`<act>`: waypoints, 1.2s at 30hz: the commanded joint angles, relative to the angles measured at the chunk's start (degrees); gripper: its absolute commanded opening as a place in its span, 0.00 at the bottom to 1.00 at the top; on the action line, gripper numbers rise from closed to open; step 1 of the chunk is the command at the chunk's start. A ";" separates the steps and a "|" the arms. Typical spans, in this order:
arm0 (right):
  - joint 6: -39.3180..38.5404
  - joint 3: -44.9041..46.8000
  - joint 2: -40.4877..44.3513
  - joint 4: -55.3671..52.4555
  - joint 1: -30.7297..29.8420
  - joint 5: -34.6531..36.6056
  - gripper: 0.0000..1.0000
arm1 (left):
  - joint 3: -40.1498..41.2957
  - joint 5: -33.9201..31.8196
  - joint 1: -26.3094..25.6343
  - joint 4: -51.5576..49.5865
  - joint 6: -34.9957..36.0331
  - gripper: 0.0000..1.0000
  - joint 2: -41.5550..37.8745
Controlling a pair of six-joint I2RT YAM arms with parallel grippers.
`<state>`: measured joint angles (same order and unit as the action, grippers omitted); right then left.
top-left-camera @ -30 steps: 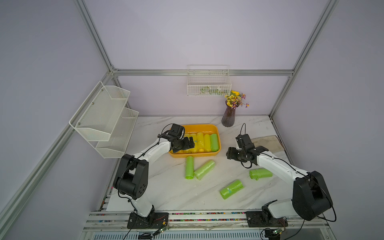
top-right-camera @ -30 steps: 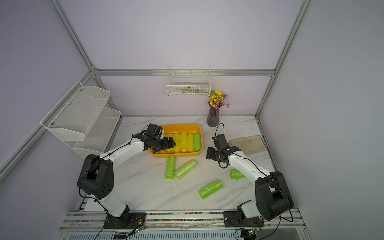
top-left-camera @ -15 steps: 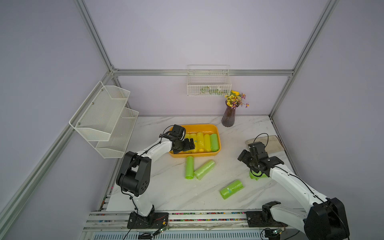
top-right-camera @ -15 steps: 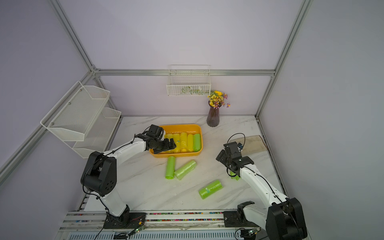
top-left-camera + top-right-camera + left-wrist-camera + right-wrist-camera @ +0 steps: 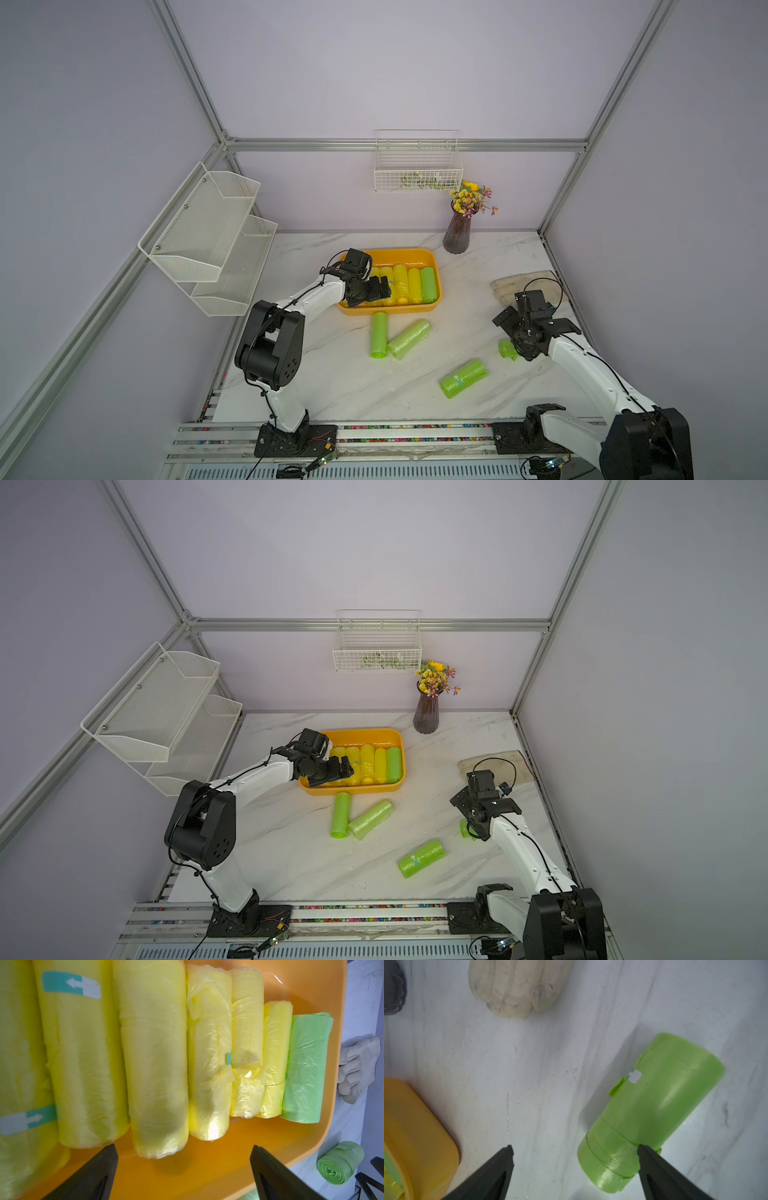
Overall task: Put the roll of trash bags into the storage box
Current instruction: Pick up the roll of trash bags from the center of the board.
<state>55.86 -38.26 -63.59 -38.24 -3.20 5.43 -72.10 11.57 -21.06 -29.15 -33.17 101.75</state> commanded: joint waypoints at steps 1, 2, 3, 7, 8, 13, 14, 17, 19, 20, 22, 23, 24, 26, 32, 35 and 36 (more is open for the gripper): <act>0.62 1.30 0.00 -1.44 1.87 -1.62 0.99 | -2.25 0.71 0.01 1.83 1.79 1.00 0.01; 0.44 1.55 -0.02 -1.44 2.20 -1.65 0.99 | -2.33 0.75 -0.03 1.90 1.79 1.00 0.10; 0.19 1.82 -0.19 -1.40 2.76 -1.78 0.99 | -2.41 0.82 0.02 1.82 1.77 1.00 0.11; -0.95 3.16 -1.20 -0.42 4.80 -2.72 0.99 | -2.52 0.84 -0.04 1.81 1.62 1.00 0.20; -1.23 3.63 -1.43 -0.01 5.23 -3.11 0.99 | -2.61 0.83 -0.03 1.81 1.64 1.00 0.20; -3.73 6.17 -3.56 4.11 6.69 -4.96 0.98 | -2.61 0.64 -0.04 1.54 1.62 1.00 0.11; -4.18 6.50 -4.13 4.98 6.88 -5.56 0.97 | -2.53 0.64 0.01 1.50 1.63 1.00 0.02; -5.82 6.29 -5.93 6.42 6.98 -7.29 0.92 | -2.44 0.29 0.01 1.24 1.62 1.00 -0.27; -7.19 5.45 -7.15 6.41 6.98 -7.97 0.89 | -2.44 0.07 -0.03 1.11 1.62 1.00 -0.48; -7.73 5.18 -7.64 6.50 6.98 -7.98 0.87 | -2.44 0.10 0.01 1.11 1.72 1.00 -0.50; -9.06 4.81 -8.58 6.94 6.98 -7.65 0.85 | -2.43 0.03 0.04 1.11 1.66 1.00 -0.59; -9.85 4.66 -8.86 7.18 6.98 -7.67 0.85 | -2.44 0.01 -0.03 1.11 1.62 1.00 -0.59; -10.92 4.60 -9.13 7.60 6.97 -8.10 0.83 | -2.35 0.02 -0.03 1.10 1.66 1.00 -0.66; -12.89 4.64 -9.38 8.74 6.89 -9.29 0.81 | -2.25 -0.01 -0.03 1.09 1.54 1.00 -0.59; -20.45 5.42 -12.78 17.49 4.78 -19.92 0.73 | -2.41 0.23 0.00 1.32 1.11 1.00 -0.16; -23.73 1.51 -18.10 16.28 -1.27 -18.76 0.72 | -2.64 0.86 -0.12 1.47 0.81 1.00 0.08; -25.03 -0.33 -20.03 15.36 -3.96 -17.49 0.71 | -2.61 0.80 -0.09 1.53 0.76 1.00 0.00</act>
<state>35.83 -37.08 -79.18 -23.16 -2.39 -9.58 -72.12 11.77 -21.06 -29.17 -33.23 101.80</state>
